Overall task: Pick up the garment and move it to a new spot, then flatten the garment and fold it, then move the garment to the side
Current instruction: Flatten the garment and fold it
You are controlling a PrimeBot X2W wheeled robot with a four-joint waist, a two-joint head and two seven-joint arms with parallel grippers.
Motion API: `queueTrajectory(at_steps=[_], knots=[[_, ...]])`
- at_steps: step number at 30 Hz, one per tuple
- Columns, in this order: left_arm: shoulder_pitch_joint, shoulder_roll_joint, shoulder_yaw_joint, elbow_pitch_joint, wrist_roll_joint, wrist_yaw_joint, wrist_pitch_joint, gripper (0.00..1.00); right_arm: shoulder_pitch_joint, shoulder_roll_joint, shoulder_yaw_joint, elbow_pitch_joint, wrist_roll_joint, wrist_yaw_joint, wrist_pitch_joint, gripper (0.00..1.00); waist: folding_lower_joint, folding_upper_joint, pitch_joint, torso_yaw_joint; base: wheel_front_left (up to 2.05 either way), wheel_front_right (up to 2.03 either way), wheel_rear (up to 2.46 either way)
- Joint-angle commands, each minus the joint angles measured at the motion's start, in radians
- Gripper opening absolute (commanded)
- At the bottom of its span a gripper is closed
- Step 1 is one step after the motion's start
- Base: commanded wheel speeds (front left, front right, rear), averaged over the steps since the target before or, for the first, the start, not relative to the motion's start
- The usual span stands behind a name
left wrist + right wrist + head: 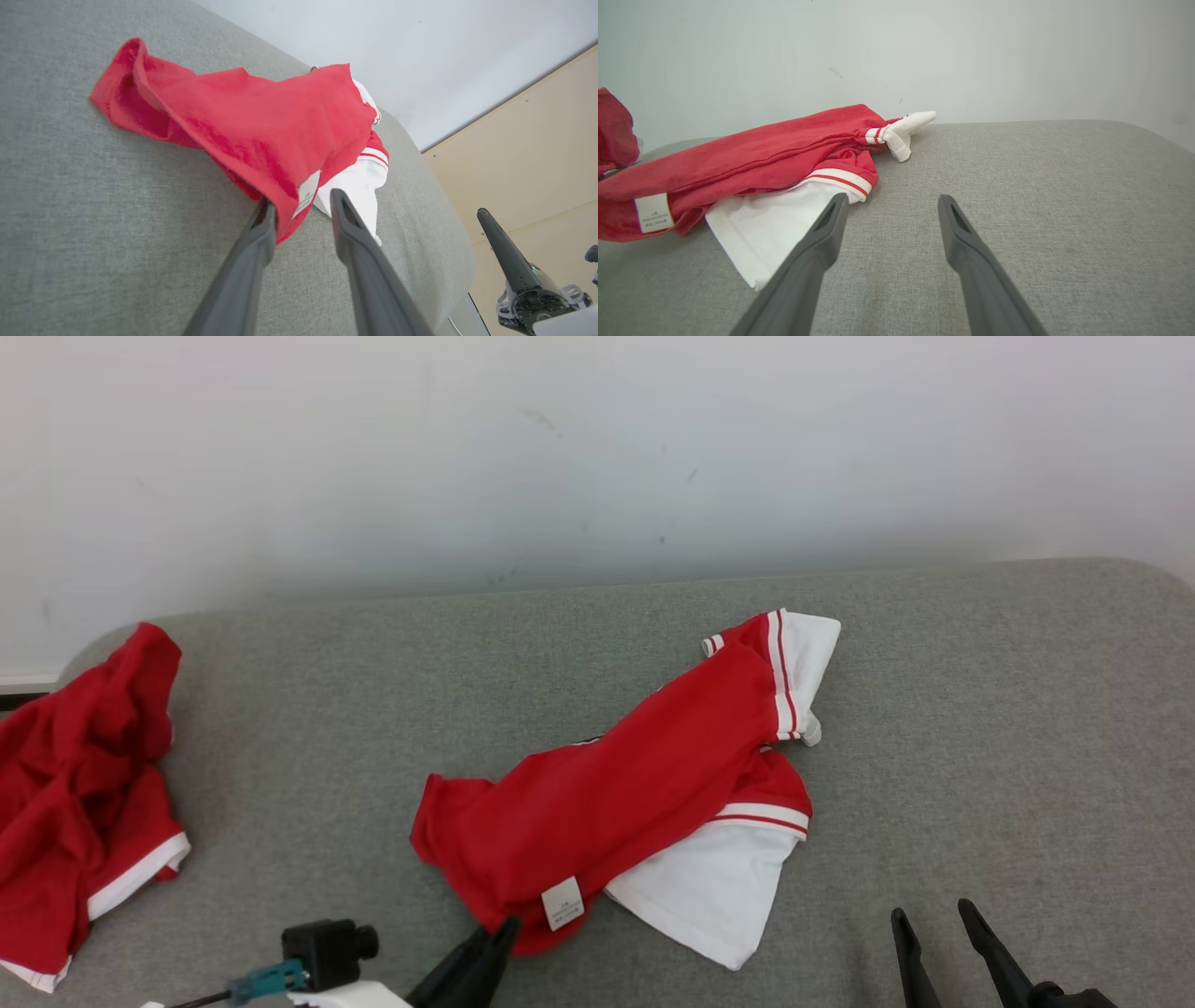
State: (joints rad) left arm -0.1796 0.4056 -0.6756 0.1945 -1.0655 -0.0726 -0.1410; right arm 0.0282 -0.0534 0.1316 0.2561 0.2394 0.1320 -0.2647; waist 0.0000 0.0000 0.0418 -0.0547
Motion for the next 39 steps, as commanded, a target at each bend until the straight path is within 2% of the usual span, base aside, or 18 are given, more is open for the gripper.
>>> queueTrajectory(at_steps=[1,2,3,7,13,19,26,32,36,37,38,39], knots=[[0.005,-0.004,-0.003,-0.004,-0.003,-0.005,0.005,0.23,0.006,-0.005,-0.003,-0.001,0.002,-0.003,0.001,1.0,0.0,0.0,0.0,-0.002,0.0,0.0,0.0],[0.004,-0.005,-0.004,-0.004,-0.004,-0.005,0.006,0.06,0.008,-0.006,-0.004,-0.001,0.002,-0.003,0.001,1.0,0.0,0.0,0.0,-0.002,0.0,0.0,0.0],[0.002,-0.006,-0.007,-0.004,-0.005,-0.006,0.009,0.0,0.01,-0.006,-0.006,-0.001,0.002,-0.003,0.001,1.0,0.0,0.0,0.0,-0.001,0.0,0.0,0.0],[-0.01,-0.003,-0.012,-0.025,0.014,-0.006,0.001,0.0,0.02,-0.006,-0.017,-0.004,0.003,-0.003,0.001,1.0,0.0,0.0,-0.004,0.015,0.0,0.0,0.0],[0.035,0.019,0.006,-0.16,-0.057,-0.014,0.027,0.0,0.034,-0.004,-0.017,-0.005,0.004,-0.003,0.001,1.0,0.0,0.0,-0.016,0.059,0.0,0.0,0.0],[0.129,0.089,-0.011,-0.242,-0.122,0.001,0.1,0.0,0.041,-0.002,-0.013,-0.003,0.006,-0.003,0.001,1.0,0.0,0.0,-0.031,0.092,0.0,0.0,0.0],[0.21,0.118,-0.051,-0.15,-0.133,0.031,0.141,0.0,0.05,0.0,-0.012,0.0,0.007,-0.003,0.001,1.0,0.0,0.0,-0.034,0.113,0.0,0.0,0.0],[0.186,0.091,-0.067,-0.007,-0.114,0.033,0.138,0.0,0.047,0.0,-0.006,0.004,0.006,-0.003,0.001,1.0,0.0,0.0,-0.036,0.12,0.0,0.0,0.0],[0.161,0.092,-0.067,0.066,-0.067,0.058,0.1,0.02,0.041,0.0,-0.002,0.007,0.007,-0.003,0.001,1.0,0.0,0.0,-0.039,0.111,0.0,0.0,0.0],[0.157,0.092,-0.057,0.073,-0.059,0.066,0.083,0.34,0.041,0.0,-0.004,0.006,0.007,-0.003,0.001,1.0,0.0,0.0,-0.039,0.109,0.0,0.0,0.0],[0.154,0.096,-0.049,0.075,-0.049,0.074,0.067,1.0,0.042,0.0,-0.005,0.006,0.007,-0.003,0.001,1.0,0.0,0.0,-0.039,0.105,0.0,0.0,0.0],[0.154,0.104,-0.043,0.073,-0.043,0.086,0.056,1.0,0.044,0.0,-0.006,0.006,0.007,-0.003,0.001,1.0,0.0,0.0,-0.04,0.101,0.0,0.0,0.0]])
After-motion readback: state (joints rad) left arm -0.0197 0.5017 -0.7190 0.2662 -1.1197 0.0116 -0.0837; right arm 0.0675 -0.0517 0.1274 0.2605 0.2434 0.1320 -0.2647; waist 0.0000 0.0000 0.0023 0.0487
